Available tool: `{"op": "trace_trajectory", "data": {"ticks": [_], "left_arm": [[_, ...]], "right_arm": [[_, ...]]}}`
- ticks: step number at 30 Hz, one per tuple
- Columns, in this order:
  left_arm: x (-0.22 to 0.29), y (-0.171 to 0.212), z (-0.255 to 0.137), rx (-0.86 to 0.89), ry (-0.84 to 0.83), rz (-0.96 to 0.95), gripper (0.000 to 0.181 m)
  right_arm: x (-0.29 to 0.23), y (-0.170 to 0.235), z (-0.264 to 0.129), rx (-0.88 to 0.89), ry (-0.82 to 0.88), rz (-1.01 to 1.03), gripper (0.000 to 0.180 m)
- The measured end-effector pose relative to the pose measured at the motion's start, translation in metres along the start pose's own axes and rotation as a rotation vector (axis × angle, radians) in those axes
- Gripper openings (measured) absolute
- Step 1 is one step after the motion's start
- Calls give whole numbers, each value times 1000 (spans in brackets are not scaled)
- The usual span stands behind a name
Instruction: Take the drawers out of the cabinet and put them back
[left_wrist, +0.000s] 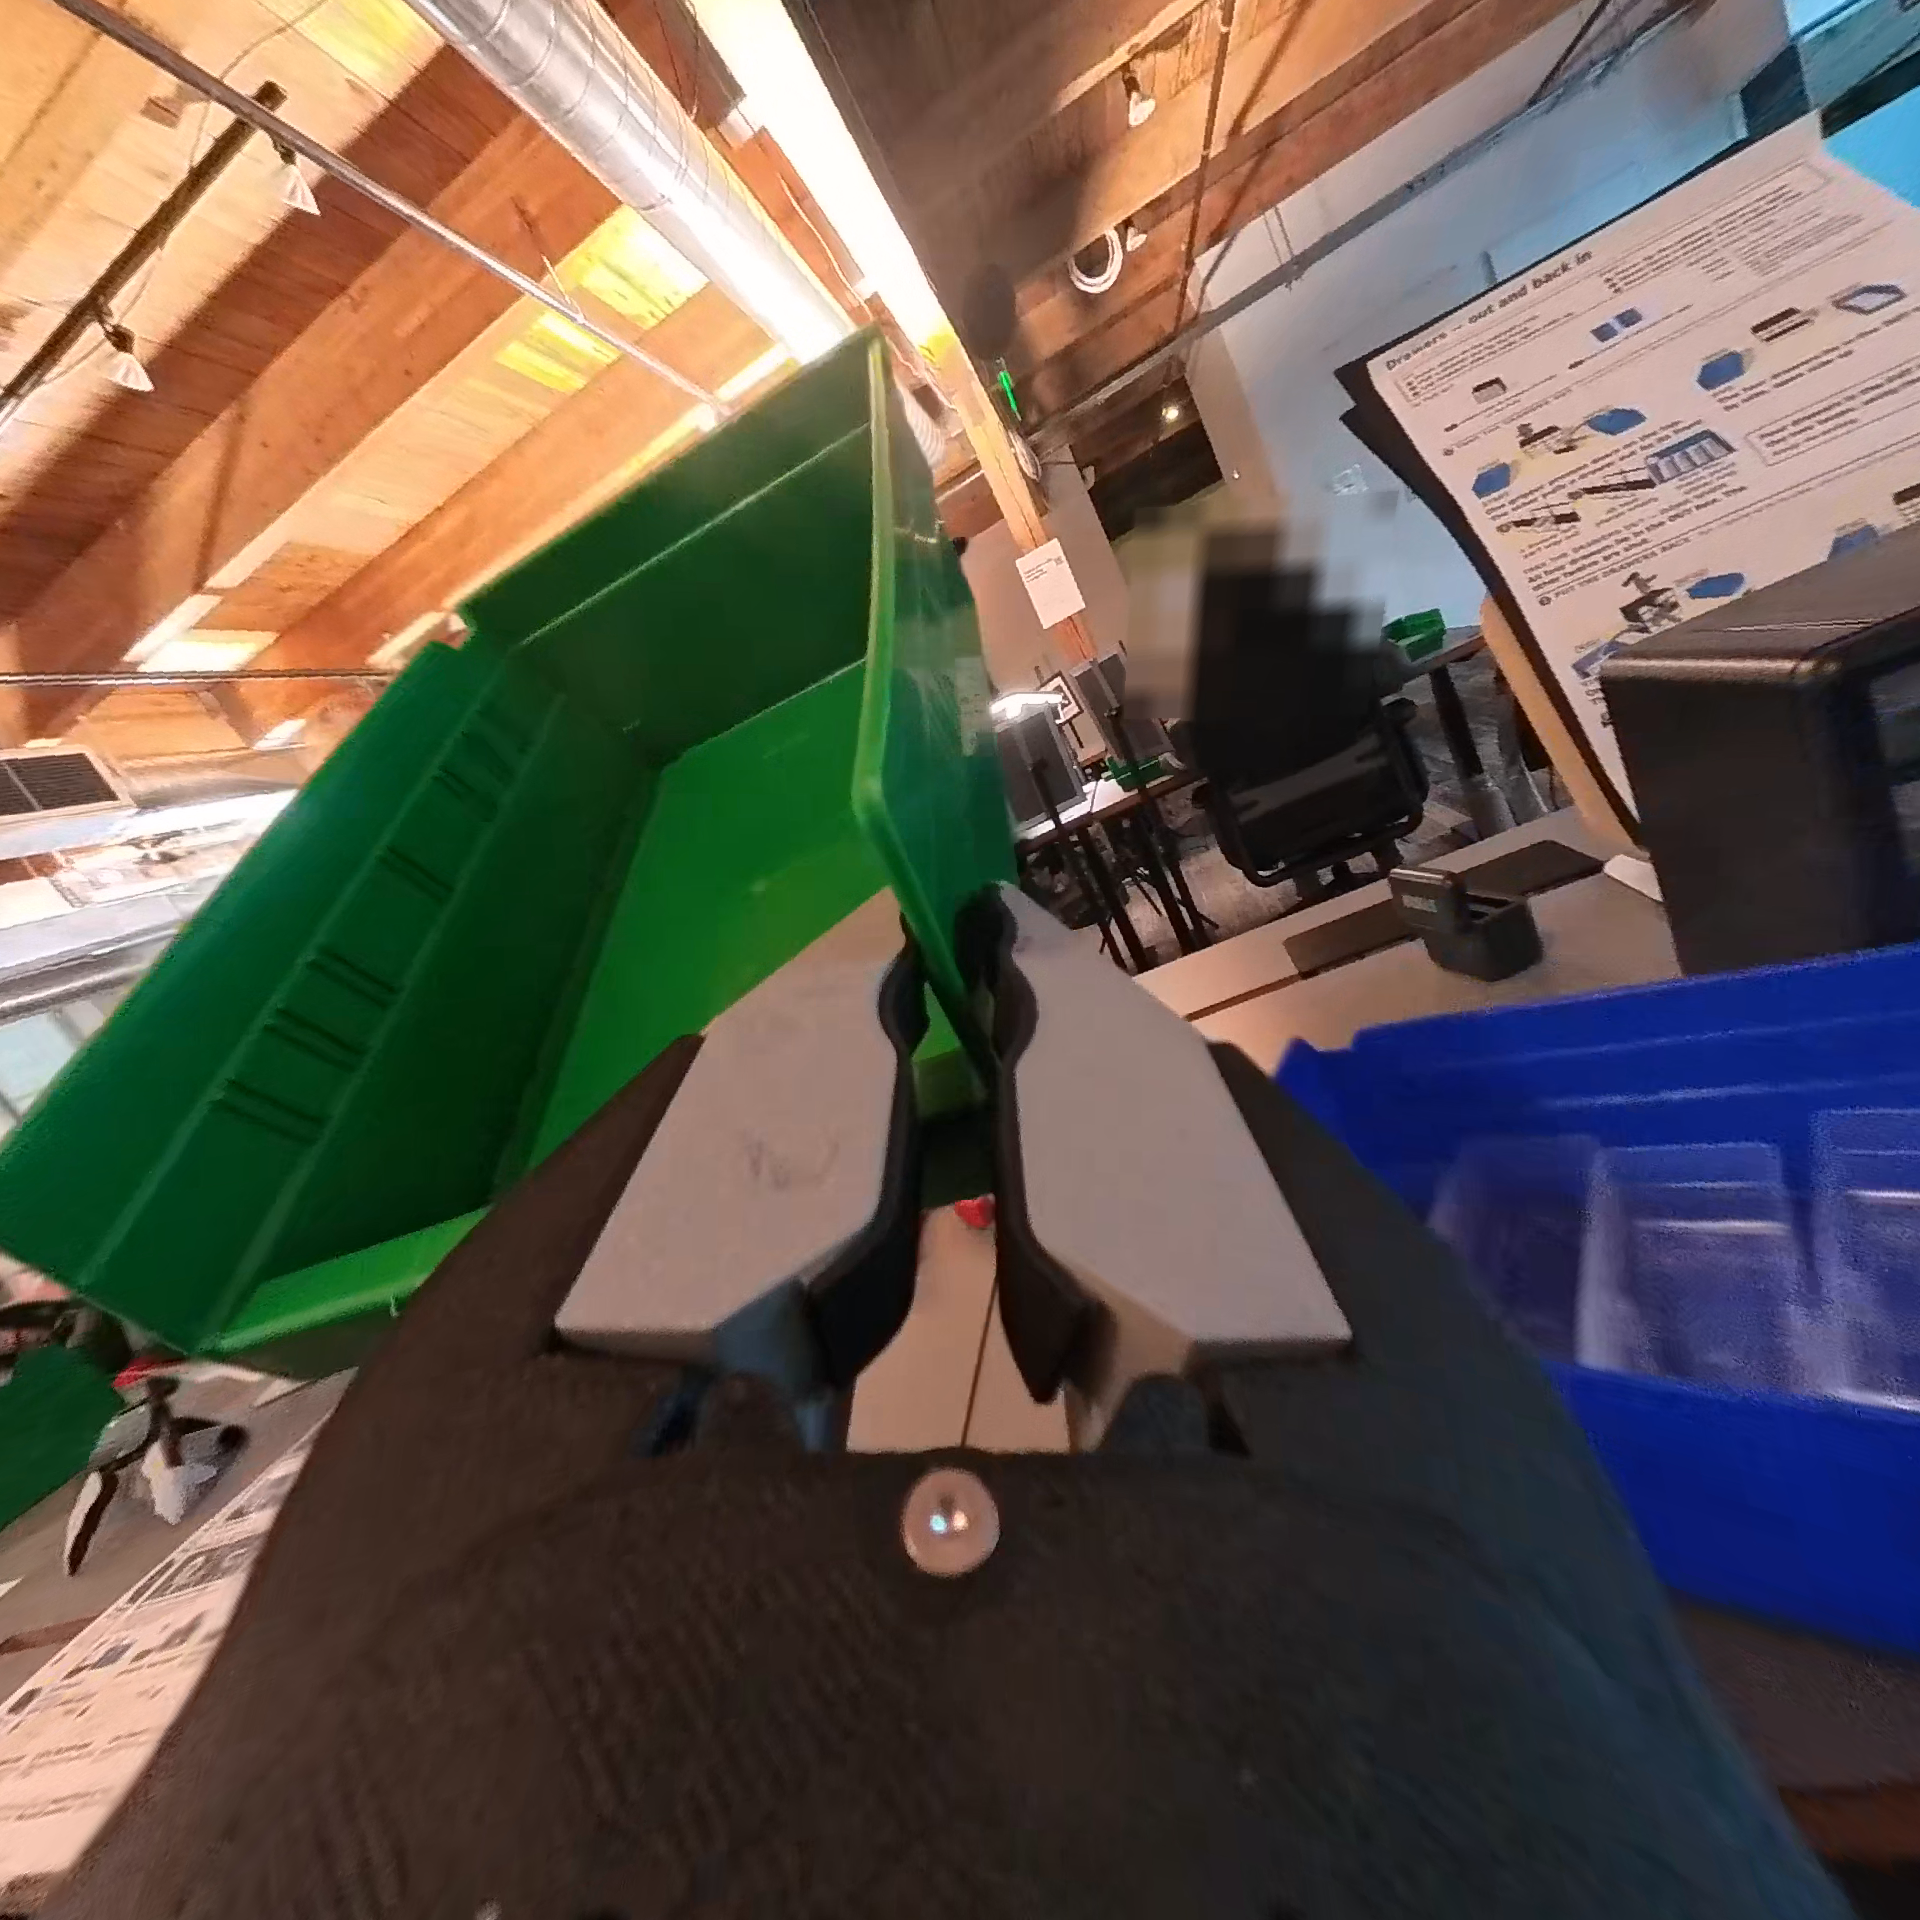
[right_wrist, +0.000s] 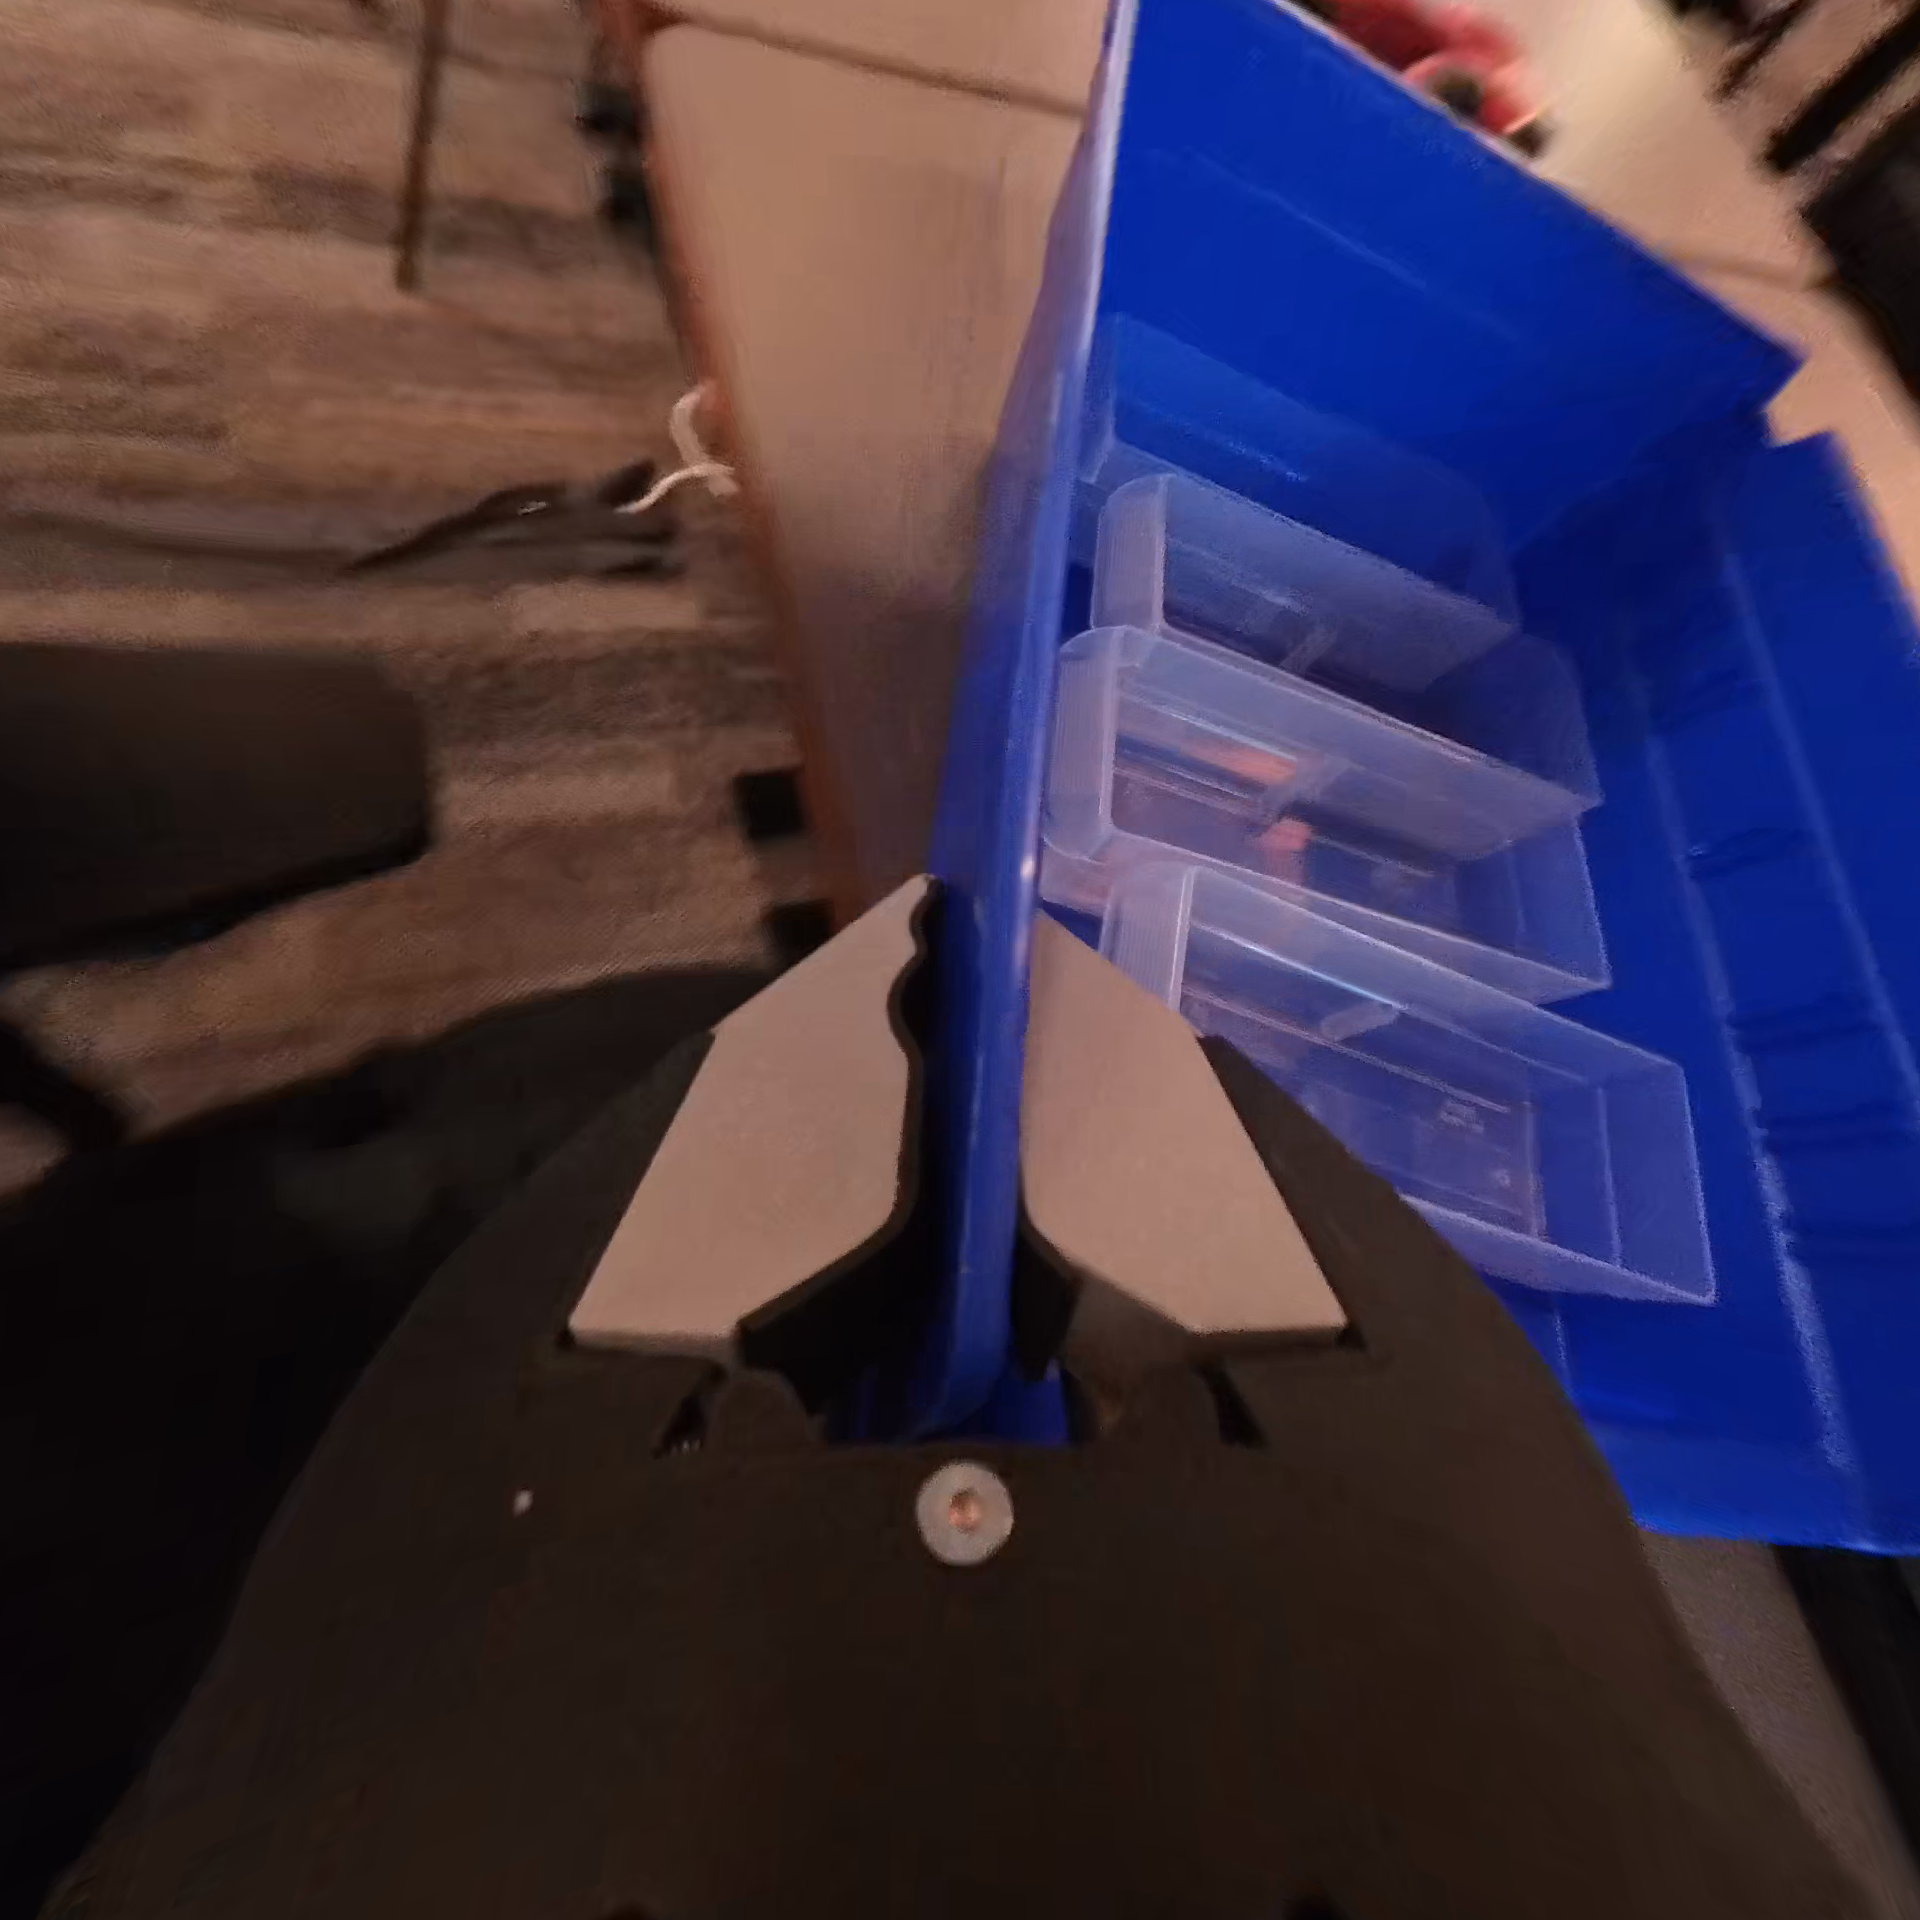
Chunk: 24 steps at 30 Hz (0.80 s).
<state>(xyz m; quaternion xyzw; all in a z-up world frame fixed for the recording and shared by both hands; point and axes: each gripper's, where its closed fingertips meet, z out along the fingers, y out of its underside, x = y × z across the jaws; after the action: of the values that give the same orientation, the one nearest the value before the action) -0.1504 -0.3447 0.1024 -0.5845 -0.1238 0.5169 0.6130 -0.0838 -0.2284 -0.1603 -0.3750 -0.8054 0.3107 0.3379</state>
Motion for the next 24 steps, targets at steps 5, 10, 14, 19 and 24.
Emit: {"op": "trace_trajectory", "data": {"ticks": [5, 10, 14, 19, 24], "left_arm": [[10, 1, 6, 12, 25, 10, 6], [6, -7, 1, 49, 6, -16, 6], [37, -32, -3, 133, 70, 0, 5], [122, -90, -30, 305, 353, -67, 5], [230, -146, -72, 430, 697, -157, 7]], "right_arm": [[21, -58, 86, -35, 32, 77, 38], [24, -98, 11, 225, 56, 7, 34], [41, -61, -78, 241, 84, -41, 37], [97, 18, -212, 126, 199, -24, 12], [170, 91, -367, 116, 538, 133, 1]]}}
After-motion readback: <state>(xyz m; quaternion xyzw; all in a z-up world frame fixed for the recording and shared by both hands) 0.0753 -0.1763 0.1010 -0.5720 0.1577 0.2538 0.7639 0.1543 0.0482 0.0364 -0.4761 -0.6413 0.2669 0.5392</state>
